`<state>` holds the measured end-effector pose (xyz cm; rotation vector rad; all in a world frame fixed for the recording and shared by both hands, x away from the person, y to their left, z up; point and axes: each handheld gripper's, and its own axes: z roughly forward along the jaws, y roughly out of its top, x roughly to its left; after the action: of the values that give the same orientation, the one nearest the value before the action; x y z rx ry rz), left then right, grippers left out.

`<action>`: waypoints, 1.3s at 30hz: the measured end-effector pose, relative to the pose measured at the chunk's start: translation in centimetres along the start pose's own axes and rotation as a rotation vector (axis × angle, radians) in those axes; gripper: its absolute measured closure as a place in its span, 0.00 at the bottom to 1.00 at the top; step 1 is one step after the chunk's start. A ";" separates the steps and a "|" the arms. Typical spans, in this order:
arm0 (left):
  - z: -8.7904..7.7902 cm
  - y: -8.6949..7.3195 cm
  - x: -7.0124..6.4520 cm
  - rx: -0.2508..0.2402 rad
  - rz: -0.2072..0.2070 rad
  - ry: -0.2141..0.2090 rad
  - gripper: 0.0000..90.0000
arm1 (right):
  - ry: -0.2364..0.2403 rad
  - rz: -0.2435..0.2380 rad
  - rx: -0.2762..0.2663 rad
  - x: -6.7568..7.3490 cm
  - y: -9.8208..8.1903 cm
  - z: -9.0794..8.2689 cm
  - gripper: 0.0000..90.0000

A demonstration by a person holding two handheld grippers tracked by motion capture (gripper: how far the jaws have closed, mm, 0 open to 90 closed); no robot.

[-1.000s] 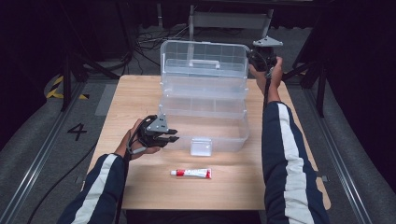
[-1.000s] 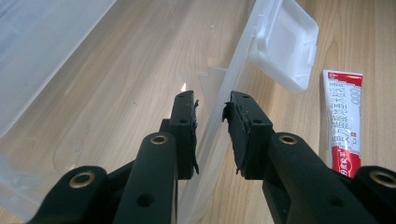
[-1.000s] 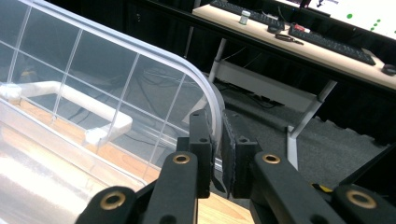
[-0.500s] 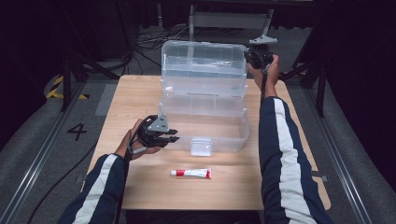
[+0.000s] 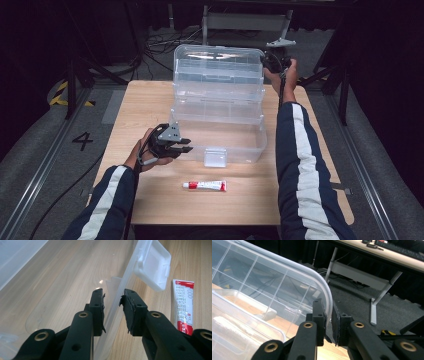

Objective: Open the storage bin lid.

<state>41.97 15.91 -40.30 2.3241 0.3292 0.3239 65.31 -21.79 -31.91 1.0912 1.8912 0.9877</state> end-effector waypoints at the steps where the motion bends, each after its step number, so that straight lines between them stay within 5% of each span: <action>1: 0.0 0.0 0.0 -0.001 -0.001 0.002 0.78 | 0.004 -0.001 0.008 -0.1 0.0 0.2 0.91; 9: 0.2 -0.1 0.0 -0.004 -0.004 -0.007 0.78 | 0.041 0.038 0.031 -0.8 -0.3 0.7 0.89; 12: 0.9 -0.1 -0.2 0.062 0.012 0.012 0.78 | 0.042 0.035 0.060 -0.8 -0.5 1.0 0.89; 18: 0.9 -0.2 -0.1 0.053 0.023 0.005 0.82 | 0.079 0.025 0.111 -1.3 -1.1 1.0 0.94; 39: 0.9 -0.3 -0.2 0.045 0.020 -0.004 0.83 | 0.134 -0.026 0.052 -0.9 -1.6 -4.5 0.92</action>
<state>42.05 15.46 -41.11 2.3735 0.3149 0.3241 61.22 -24.27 -31.15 1.0502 2.0440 1.0248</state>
